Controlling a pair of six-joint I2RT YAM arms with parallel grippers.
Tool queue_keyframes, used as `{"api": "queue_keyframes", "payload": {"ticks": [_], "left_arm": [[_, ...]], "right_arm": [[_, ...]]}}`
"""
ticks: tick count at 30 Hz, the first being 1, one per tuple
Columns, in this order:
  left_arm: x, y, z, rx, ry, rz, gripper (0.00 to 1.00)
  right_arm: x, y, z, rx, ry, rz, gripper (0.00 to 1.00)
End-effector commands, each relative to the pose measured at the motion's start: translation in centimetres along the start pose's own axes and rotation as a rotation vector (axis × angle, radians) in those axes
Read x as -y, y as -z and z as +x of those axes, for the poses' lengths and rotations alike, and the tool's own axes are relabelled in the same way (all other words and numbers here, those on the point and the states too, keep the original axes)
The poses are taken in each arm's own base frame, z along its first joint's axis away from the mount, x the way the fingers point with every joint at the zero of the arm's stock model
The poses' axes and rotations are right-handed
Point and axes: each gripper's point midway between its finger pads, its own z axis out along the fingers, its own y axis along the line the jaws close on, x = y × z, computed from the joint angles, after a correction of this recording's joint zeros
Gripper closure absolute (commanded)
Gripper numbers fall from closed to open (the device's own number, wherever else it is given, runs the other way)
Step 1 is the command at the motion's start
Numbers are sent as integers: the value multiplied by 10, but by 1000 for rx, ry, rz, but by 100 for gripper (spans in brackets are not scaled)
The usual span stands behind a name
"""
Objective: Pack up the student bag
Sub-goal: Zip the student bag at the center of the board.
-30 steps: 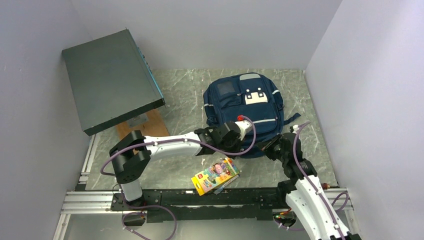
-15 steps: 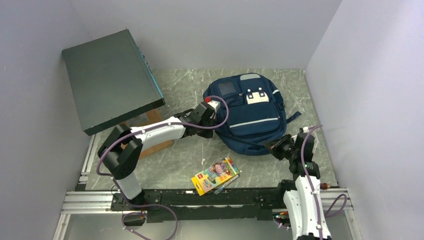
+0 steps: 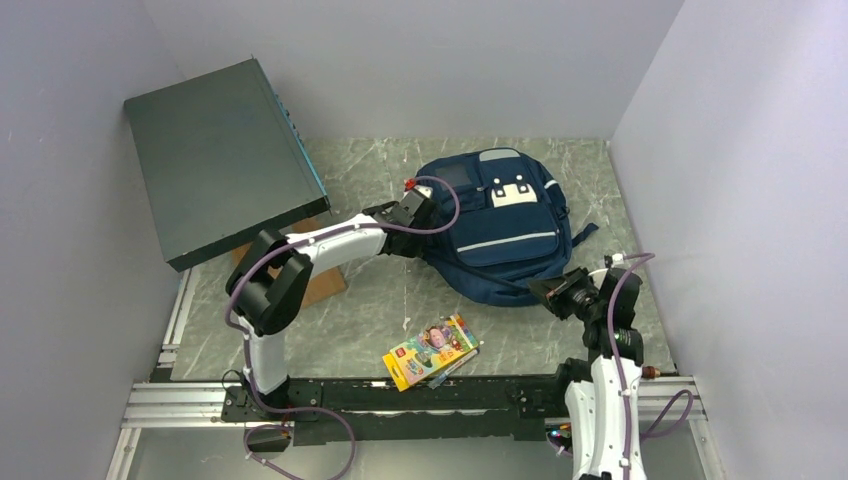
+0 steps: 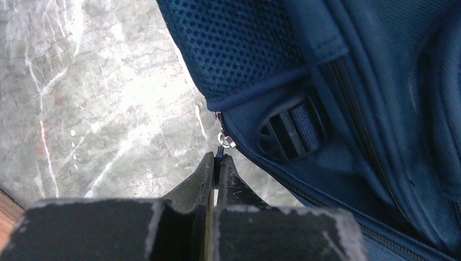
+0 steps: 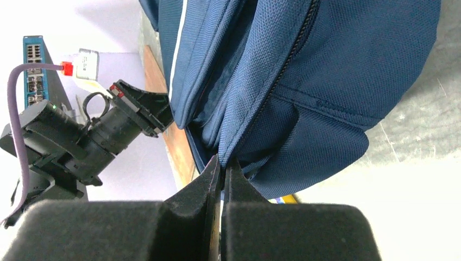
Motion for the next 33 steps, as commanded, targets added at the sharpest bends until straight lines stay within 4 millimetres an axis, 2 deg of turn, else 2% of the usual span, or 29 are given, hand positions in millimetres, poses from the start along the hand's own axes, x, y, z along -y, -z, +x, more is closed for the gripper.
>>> {"api": "queue_keyframes", "payload": {"ticks": [1,3,7,9,12,14,15,18,20,23,26,29,33], "left_arm": [[-78,-1,-8,-6,14,-319,100],[-75,-1,-9,-8,22,-288,100],[-55,6,-13,7,47,-164,98],[-45,12,-13,3,50,-96,84],[-30,23,-15,3,62,-5,54],[-21,34,-19,11,62,47,40],[-17,40,-21,16,54,62,38],[0,70,-29,59,21,136,36],[17,91,-35,111,-10,216,36],[44,126,-38,183,-69,363,35],[65,157,-35,222,-125,514,33],[80,186,-34,261,-187,657,33],[86,221,-36,290,-275,760,31]], "right_arm": [[-40,15,-26,87,111,-75,100],[-45,15,-30,97,160,-88,100],[-52,16,-14,-27,230,-135,100],[-52,18,-7,-54,277,-154,100],[-47,18,1,-76,333,-169,100],[-38,14,10,-105,331,-184,100],[-34,12,15,-121,320,-191,100],[-21,2,32,-164,285,-197,100],[-9,-6,45,-194,277,-171,95],[5,-18,70,-256,281,-135,86],[12,-26,95,-335,306,-110,76],[13,-30,102,-357,369,-86,62],[12,-35,98,-364,418,-63,47]]}}
